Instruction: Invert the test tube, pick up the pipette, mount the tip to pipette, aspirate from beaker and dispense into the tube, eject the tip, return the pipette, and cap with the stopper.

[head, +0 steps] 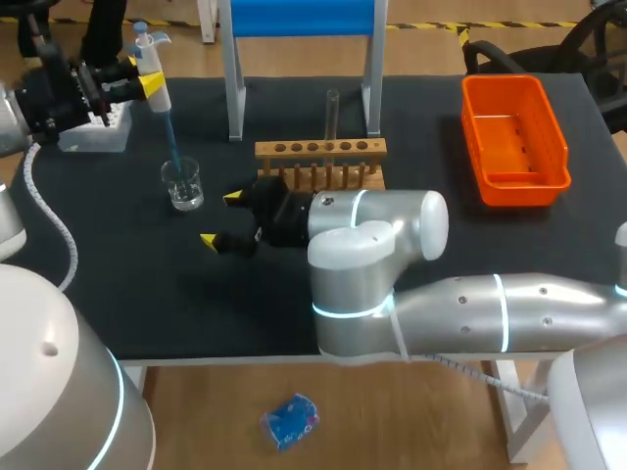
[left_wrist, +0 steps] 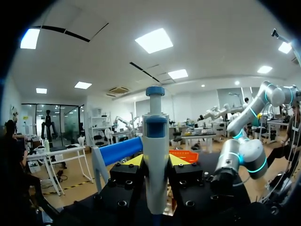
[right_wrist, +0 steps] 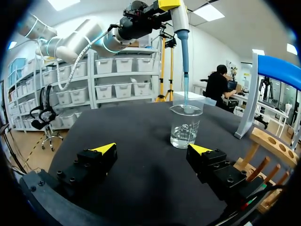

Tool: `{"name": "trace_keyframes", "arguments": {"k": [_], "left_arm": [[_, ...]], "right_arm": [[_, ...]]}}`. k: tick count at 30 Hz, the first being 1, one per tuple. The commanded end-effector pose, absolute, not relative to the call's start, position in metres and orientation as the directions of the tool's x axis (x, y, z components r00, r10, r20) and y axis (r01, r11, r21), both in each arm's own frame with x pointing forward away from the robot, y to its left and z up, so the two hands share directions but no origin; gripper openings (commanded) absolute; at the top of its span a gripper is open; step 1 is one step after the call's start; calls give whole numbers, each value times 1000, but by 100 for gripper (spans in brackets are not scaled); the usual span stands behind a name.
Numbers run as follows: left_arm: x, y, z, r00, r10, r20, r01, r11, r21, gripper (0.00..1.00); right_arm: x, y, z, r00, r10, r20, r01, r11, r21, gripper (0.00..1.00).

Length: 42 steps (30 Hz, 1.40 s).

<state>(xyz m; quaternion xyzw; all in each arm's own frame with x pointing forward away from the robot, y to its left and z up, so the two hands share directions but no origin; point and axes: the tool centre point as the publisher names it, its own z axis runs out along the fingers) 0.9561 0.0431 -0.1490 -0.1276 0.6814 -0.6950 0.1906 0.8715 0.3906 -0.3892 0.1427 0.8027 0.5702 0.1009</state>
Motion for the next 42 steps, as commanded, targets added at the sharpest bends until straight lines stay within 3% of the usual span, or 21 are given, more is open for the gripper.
{"name": "trace_keyframes", "arguments": {"k": [1, 42], "left_arm": [[959, 41, -154, -890, -450, -81, 92, -1, -996, 0], [963, 43, -201, -868, -497, 8, 16, -44, -999, 0]], "right_arm": [[872, 392, -390, -939, 344, 1, 114, 310, 944, 100], [872, 392, -390, -939, 344, 1, 114, 310, 944, 100]]}}
